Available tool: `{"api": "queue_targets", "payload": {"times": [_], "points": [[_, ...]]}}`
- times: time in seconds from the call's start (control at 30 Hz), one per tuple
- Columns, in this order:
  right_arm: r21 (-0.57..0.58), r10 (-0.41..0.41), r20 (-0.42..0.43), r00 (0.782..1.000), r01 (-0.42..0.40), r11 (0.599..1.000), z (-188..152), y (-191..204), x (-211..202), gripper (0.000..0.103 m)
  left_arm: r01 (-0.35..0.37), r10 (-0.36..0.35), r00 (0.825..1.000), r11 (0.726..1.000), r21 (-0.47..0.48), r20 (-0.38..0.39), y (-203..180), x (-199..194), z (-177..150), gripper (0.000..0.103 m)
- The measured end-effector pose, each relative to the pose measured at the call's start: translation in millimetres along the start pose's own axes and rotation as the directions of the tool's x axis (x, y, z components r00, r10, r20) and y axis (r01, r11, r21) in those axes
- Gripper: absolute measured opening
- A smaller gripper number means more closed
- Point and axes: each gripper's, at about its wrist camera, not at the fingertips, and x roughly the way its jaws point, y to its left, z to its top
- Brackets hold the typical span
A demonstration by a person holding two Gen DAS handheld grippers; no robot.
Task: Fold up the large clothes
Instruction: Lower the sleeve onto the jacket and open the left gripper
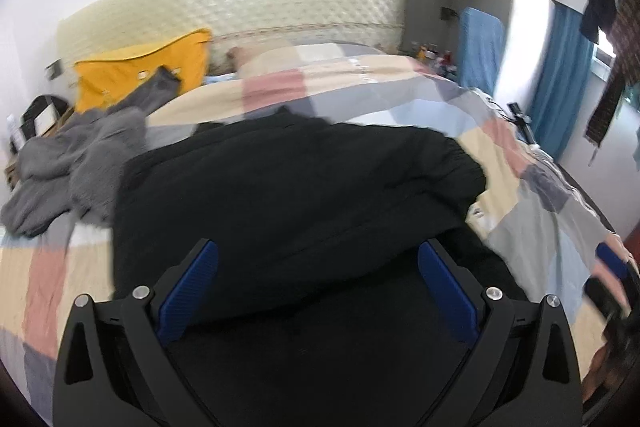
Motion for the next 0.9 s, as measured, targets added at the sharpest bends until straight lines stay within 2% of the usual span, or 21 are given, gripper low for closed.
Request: {"api": "queue_targets", "payload": {"times": [0.1,0.2,0.4,0.5,0.57,0.7,0.8,0.9], "points": [[0.002,0.013,0.005,1.000,-0.013,1.000,2.1,3.1,-0.5,0.103,-0.056,0.056,0.998,0.998,-0.033,-0.020,29.8,-2.7,-16.0,0.100],[-0.011,0.011,-0.005,1.000,-0.011,1.000,2.9,9.0,3.2,0.103,-0.084,0.080,0.995,0.992,-0.089,-0.055,57.9,-0.1,-29.7,0.100],[0.017,0.070,-0.023,0.997,-0.070,0.997,13.6,10.2,17.7,0.103,-0.144,0.126,0.987,0.971,-0.190,-0.103,109.9,18.4,-47.2,0.100],[0.062,0.102,-0.035,0.994,-0.100,0.993,21.6,2.8,31.1,0.103,-0.186,0.159,0.976,0.963,-0.193,-0.146,129.8,33.0,-54.5,0.100],[0.106,0.128,-0.046,0.991,-0.122,0.987,26.8,-3.6,44.6,0.103,-0.186,0.152,0.971,0.964,-0.190,-0.182,141.6,41.8,-61.3,0.100],[0.196,0.183,-0.083,0.980,-0.163,0.967,38.5,-16.3,85.4,0.103,-0.217,0.178,0.956,0.963,-0.157,-0.233,154.9,56.3,-74.1,0.101],[0.239,0.217,-0.120,0.969,-0.184,0.953,45.1,-24.4,117.4,0.102,-0.246,0.199,0.935,0.960,-0.133,-0.292,162.9,68.8,-81.8,0.102],[0.280,0.239,-0.152,0.959,-0.190,0.941,47.4,-35.1,151.8,0.098,-0.254,0.201,0.922,0.959,-0.125,-0.331,169.5,76.1,-88.0,0.102]]}}
